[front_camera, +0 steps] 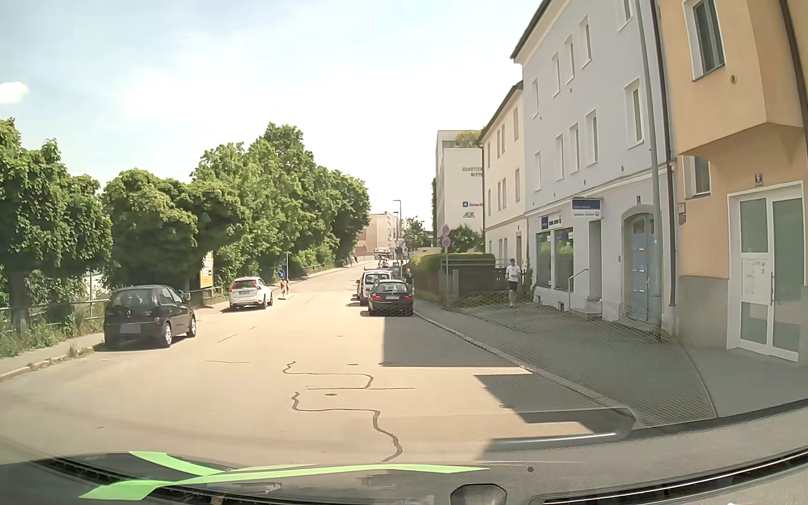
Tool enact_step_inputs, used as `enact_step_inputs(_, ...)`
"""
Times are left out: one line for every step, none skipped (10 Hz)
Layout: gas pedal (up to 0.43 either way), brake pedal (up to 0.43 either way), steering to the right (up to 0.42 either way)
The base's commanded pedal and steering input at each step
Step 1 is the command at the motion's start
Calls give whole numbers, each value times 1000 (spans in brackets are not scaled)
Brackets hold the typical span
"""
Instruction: Follow the waypoints while adhering to traffic rules and regulations
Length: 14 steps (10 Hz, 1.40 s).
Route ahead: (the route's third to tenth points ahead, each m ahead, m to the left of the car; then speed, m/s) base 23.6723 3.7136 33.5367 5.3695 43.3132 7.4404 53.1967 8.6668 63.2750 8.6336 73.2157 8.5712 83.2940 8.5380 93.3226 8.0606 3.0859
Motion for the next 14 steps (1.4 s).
enact_step_inputs(0,128,52)
enact_step_inputs(0,122,42)
enact_step_inputs(0,116,31)
enact_step_inputs(0,116,17)
enact_step_inputs(0,116,8)
enact_step_inputs(0,122,3)
enact_step_inputs(0,134,-1)
enact_step_inputs(0,140,-6)
enact_step_inputs(0,140,-16)
enact_step_inputs(0,140,-22)
enact_step_inputs(0,128,-28)
enact_step_inputs(0,128,-36)
enact_step_inputs(0,128,-45)
enact_step_inputs(0,134,-53)
